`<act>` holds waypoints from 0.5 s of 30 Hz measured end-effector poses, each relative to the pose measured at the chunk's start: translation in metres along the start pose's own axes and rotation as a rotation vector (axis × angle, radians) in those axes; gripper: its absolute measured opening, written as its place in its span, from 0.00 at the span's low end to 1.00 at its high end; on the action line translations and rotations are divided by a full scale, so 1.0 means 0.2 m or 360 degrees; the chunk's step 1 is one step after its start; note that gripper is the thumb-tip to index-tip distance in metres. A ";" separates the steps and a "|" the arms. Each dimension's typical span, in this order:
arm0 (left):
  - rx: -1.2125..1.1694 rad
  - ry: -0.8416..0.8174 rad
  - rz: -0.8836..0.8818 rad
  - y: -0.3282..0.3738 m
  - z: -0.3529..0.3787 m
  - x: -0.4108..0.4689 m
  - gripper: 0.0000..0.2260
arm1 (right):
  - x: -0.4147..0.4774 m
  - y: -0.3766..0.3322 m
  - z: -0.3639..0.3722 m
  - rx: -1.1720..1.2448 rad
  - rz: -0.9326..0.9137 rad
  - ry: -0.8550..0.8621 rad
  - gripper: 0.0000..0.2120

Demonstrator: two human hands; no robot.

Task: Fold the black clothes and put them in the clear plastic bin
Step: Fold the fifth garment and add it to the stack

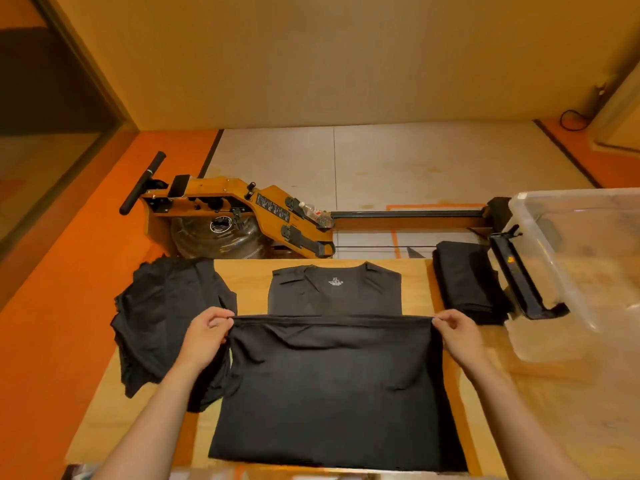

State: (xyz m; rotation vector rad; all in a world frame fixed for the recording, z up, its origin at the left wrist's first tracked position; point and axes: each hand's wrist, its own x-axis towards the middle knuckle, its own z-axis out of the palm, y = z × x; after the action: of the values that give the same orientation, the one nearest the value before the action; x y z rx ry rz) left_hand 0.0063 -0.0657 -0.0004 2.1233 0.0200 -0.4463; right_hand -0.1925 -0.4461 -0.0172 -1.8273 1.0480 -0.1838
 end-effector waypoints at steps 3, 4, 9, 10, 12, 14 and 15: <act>0.0196 0.0074 0.0010 -0.02 0.09 0.08 0.06 | 0.06 0.02 0.11 -0.0374 0.0012 -0.0009 0.10; 0.0276 0.0131 0.0059 -0.01 0.11 0.10 0.06 | 0.05 0.02 0.14 -0.0466 -0.0042 0.0027 0.13; 0.0550 0.0086 0.0386 0.07 0.27 0.24 0.08 | 0.12 -0.10 0.27 -0.0632 -0.0480 0.0072 0.13; 0.0578 0.0040 0.0435 0.10 0.30 0.29 0.08 | 0.15 -0.12 0.29 -0.0651 -0.0514 0.0019 0.14; 0.0601 -0.0019 0.0523 0.15 0.36 0.38 0.08 | 0.21 -0.16 0.33 -0.0695 -0.0576 -0.0052 0.16; 0.0655 -0.0013 0.0578 0.19 0.40 0.46 0.09 | 0.28 -0.18 0.36 -0.0741 -0.0604 -0.0064 0.16; 0.0705 -0.0003 0.0593 0.20 0.42 0.50 0.10 | 0.32 -0.19 0.37 -0.0760 -0.0624 -0.0040 0.16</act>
State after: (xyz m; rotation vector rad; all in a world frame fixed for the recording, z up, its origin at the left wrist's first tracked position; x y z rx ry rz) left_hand 0.0815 -0.1720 -0.0428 2.4855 -0.5096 -0.2428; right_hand -0.0909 -0.4366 -0.0444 -2.4555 0.7441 -0.1504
